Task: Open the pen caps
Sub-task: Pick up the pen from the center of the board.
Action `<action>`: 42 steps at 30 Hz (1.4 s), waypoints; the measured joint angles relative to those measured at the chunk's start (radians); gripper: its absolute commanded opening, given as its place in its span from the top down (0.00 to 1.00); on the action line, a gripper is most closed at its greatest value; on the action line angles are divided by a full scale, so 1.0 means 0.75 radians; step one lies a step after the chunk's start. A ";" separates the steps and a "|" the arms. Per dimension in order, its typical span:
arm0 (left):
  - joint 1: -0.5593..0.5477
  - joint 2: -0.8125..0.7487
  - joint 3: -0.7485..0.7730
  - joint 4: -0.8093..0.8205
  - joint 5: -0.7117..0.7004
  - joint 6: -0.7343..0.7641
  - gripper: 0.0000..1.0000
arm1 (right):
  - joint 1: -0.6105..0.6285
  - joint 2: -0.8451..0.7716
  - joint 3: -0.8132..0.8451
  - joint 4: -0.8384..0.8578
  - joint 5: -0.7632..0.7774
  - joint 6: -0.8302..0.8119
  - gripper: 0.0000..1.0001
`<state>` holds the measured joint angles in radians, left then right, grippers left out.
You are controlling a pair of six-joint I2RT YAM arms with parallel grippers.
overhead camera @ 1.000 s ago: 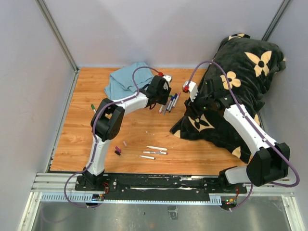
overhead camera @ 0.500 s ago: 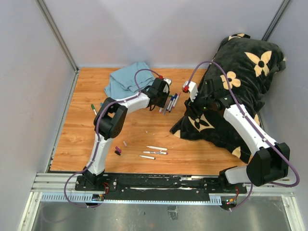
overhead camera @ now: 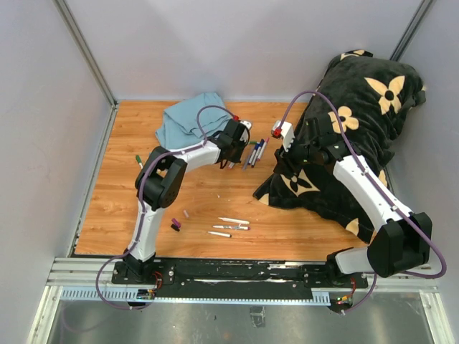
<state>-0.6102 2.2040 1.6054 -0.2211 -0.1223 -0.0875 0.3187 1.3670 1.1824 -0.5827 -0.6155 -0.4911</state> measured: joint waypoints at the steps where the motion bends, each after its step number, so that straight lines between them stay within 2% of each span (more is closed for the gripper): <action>1: 0.000 -0.023 -0.036 0.005 -0.007 -0.003 0.94 | 0.001 0.000 0.000 -0.001 -0.013 0.001 0.59; 10: 0.000 -0.427 -0.539 0.036 -0.066 -0.104 0.99 | 0.000 -0.025 -0.003 0.008 -0.166 0.052 0.55; 19: 0.000 -0.899 -1.043 0.310 -0.019 -0.305 1.00 | 0.001 -0.074 -0.162 0.209 -0.357 0.263 0.48; 26: -0.012 -1.320 -1.492 0.788 0.112 -0.563 1.00 | 0.014 -0.082 -0.356 0.538 -0.475 0.574 0.40; 30: -0.053 -1.470 -1.648 1.058 0.122 -0.723 1.00 | 0.069 -0.082 -0.374 0.647 -0.509 0.691 0.37; 35: -0.216 -1.591 -1.757 1.332 -0.017 -0.829 1.00 | 0.127 -0.087 -0.398 0.789 -0.547 0.811 0.28; 42: -0.433 -1.551 -1.792 1.683 -0.263 -0.847 1.00 | 0.205 -0.116 -0.447 0.911 -0.579 0.923 0.28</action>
<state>-0.9348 1.0405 0.2611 1.0412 -0.3195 -0.7231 0.4728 1.2797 0.8474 0.1005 -1.0496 0.2008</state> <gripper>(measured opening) 0.142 0.722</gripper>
